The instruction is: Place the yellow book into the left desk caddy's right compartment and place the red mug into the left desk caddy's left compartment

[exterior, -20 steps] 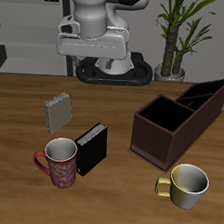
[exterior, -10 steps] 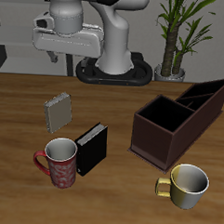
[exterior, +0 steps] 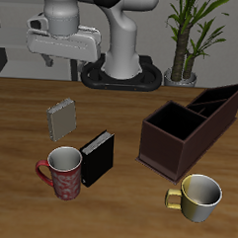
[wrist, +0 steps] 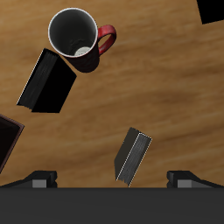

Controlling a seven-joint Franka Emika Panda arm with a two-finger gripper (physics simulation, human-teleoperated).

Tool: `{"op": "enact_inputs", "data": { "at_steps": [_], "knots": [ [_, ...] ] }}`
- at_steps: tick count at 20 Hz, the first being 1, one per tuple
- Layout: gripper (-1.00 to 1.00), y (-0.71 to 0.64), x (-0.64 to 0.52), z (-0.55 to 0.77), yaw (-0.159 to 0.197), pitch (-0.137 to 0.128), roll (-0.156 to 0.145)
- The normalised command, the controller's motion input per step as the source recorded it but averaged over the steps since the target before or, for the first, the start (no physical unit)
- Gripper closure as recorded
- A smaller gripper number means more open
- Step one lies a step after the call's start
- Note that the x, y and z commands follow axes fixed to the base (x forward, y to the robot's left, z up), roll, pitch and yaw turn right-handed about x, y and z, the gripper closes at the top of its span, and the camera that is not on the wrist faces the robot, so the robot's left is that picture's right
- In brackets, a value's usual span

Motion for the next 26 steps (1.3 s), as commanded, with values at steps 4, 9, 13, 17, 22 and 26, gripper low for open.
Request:
{"op": "enact_inputs", "data": {
  "at_steps": [4,9,13,17,22,26],
  "knots": [
    [-1.0,-0.14,0.02,-0.05,-0.032,-0.014,-0.014],
    [-1.0,-0.09,-0.02,-0.04,-0.007,-0.019,-0.006],
    [-1.0,-0.12,-0.14,0.0,-0.036,-0.059,-0.004],
    [-1.0,-0.07,-0.16,-0.11,-0.02,-0.137,-0.028],
    [-1.0,-0.16,-0.1,-0.23,-0.101,-0.036,-0.019],
    [-1.0,-0.12,-0.06,-0.31,-0.072,-0.022,-0.024]
  ]
}}
